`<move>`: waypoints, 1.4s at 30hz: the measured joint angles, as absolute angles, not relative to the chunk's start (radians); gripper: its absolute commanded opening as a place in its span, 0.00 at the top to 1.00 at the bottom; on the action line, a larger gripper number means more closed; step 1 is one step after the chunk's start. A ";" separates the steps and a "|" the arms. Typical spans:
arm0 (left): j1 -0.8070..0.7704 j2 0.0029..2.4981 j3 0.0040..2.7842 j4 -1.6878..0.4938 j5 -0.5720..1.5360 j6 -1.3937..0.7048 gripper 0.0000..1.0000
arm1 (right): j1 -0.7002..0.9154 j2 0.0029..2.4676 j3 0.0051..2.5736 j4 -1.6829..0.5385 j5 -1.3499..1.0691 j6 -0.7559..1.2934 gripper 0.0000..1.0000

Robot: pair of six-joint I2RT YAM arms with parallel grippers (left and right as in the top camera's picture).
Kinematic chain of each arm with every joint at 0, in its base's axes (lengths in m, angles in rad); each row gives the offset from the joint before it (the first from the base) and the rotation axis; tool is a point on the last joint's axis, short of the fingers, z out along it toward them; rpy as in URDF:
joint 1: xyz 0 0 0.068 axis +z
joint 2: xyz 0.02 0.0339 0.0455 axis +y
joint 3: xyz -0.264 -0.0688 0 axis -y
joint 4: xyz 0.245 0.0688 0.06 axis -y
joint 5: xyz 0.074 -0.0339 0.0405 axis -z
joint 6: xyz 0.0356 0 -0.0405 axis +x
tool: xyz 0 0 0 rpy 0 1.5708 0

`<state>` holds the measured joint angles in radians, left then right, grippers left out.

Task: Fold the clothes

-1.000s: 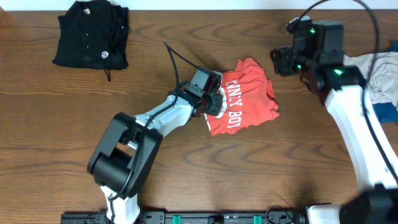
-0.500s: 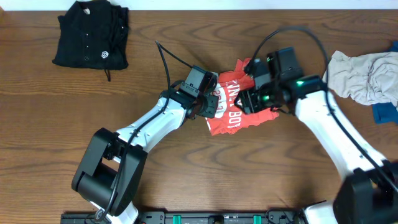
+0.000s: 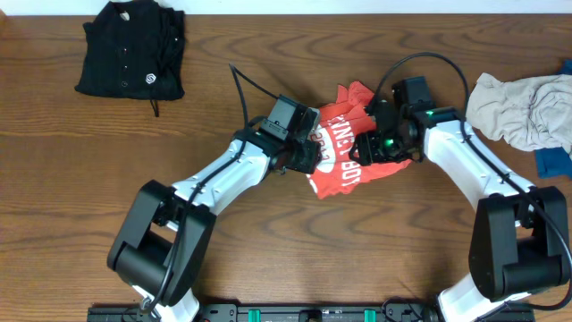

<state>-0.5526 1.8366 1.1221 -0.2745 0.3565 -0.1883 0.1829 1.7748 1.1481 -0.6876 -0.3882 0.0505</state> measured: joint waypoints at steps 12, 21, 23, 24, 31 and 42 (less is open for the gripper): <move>-0.646 1.930 1.122 -0.183 0.391 -0.195 0.53 | 0.164 1.880 1.145 -0.609 -0.431 0.053 0.34; -0.651 1.939 1.122 -0.178 0.395 -0.199 0.53 | 0.146 1.900 1.151 -0.563 -0.465 0.056 0.44; -0.651 1.939 1.122 -0.179 0.394 -0.199 0.53 | 0.144 1.893 1.151 -0.565 -0.461 0.056 0.44; -0.651 1.939 1.122 -0.182 0.393 -0.199 0.53 | 0.142 1.887 1.150 -0.567 -0.456 0.057 0.44; -0.654 1.939 1.134 -0.235 0.333 -0.220 0.59 | 0.094 1.746 1.147 -0.602 -0.303 0.072 0.40; -0.622 1.937 1.142 -0.254 0.301 -0.296 0.59 | 0.027 1.664 1.147 -0.607 -0.226 0.075 0.36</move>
<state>-0.6216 1.9373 1.1416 -0.2543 0.3008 -0.2958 0.0265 1.6638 1.1469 -0.6075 -0.2260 0.0750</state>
